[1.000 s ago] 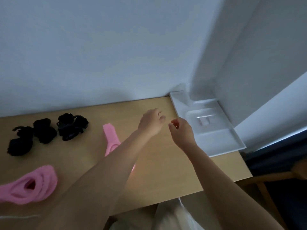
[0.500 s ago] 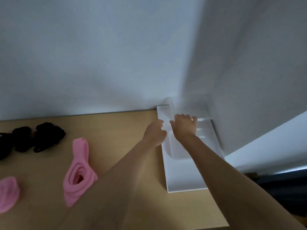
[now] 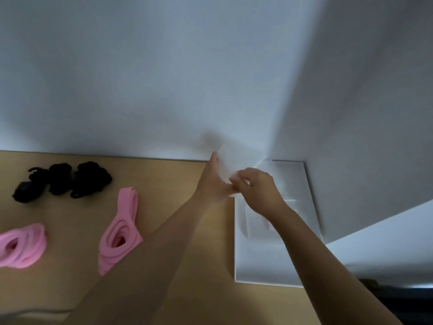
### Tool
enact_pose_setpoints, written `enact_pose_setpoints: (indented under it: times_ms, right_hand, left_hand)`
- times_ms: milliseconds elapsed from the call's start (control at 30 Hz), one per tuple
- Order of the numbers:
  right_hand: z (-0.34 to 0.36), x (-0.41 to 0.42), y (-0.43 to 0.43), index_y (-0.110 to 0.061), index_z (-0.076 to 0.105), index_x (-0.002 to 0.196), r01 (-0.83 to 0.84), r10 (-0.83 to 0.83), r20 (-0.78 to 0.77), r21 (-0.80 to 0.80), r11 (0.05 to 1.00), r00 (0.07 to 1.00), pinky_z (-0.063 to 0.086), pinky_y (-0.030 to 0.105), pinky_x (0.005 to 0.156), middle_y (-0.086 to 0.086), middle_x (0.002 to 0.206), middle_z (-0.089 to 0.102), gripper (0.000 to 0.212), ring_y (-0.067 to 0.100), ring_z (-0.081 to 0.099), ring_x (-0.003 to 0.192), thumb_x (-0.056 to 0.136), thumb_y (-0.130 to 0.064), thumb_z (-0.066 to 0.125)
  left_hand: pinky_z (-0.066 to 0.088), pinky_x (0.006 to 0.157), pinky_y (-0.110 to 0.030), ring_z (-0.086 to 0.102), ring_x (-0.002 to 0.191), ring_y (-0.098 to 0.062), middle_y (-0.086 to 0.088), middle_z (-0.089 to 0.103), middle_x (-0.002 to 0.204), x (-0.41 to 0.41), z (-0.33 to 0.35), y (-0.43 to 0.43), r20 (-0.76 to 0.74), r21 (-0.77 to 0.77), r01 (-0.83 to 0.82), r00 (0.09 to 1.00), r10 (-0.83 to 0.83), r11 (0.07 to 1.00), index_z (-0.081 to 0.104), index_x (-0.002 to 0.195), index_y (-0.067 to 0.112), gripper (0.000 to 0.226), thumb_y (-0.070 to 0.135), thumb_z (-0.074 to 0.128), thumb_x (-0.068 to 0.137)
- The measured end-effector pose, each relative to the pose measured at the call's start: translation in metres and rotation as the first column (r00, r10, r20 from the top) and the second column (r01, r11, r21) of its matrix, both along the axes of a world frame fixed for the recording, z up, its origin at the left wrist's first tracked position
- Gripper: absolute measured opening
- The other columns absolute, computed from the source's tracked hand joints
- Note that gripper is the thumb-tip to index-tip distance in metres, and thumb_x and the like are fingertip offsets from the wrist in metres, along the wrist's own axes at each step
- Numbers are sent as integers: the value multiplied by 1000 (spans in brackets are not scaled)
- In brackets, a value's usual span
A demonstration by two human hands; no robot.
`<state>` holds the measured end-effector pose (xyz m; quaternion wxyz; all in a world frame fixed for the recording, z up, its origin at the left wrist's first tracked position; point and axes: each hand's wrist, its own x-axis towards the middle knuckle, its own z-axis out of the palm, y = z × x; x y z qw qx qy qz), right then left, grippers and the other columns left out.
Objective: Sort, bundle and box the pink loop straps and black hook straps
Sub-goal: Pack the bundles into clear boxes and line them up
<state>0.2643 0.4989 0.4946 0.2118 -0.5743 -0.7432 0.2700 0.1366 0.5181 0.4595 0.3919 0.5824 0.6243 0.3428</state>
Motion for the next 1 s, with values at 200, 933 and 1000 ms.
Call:
enact_pose_setpoints:
  times_ms: [200, 933, 1000]
  right_hand:
    - [14, -22, 0, 5, 56, 72, -7, 17, -129, 77, 997, 991, 42, 38, 73, 13, 67, 56, 39, 29, 53, 70, 95, -26, 49]
    - [-1, -90, -20, -8, 51, 58, 103, -264, 84, 777, 621, 961, 25, 29, 60, 0, 52, 40, 33, 18, 30, 53, 89, -15, 44]
    - [-2, -95, -24, -9, 50, 58, 83, -296, 129, 788, 610, 947, 24, 28, 61, 2, 52, 43, 31, 21, 36, 51, 88, -14, 45]
  left_hand:
    - [48, 82, -21, 56, 103, -2, 7, 59, 106, -36, -6, -19, 30, -30, -80, 996, 81, 996, 51, 111, 25, 74, 46, 86, 49]
    - [20, 113, -34, 21, 142, -24, -7, 27, 153, -134, -28, -19, -689, -81, 183, 700, -188, 980, 26, 147, 16, 62, 32, 52, 93]
    - [34, 99, -35, 46, 123, -26, -7, 53, 131, -130, -29, -18, -801, -104, 230, 557, -218, 968, 49, 130, 17, 36, 31, 39, 99]
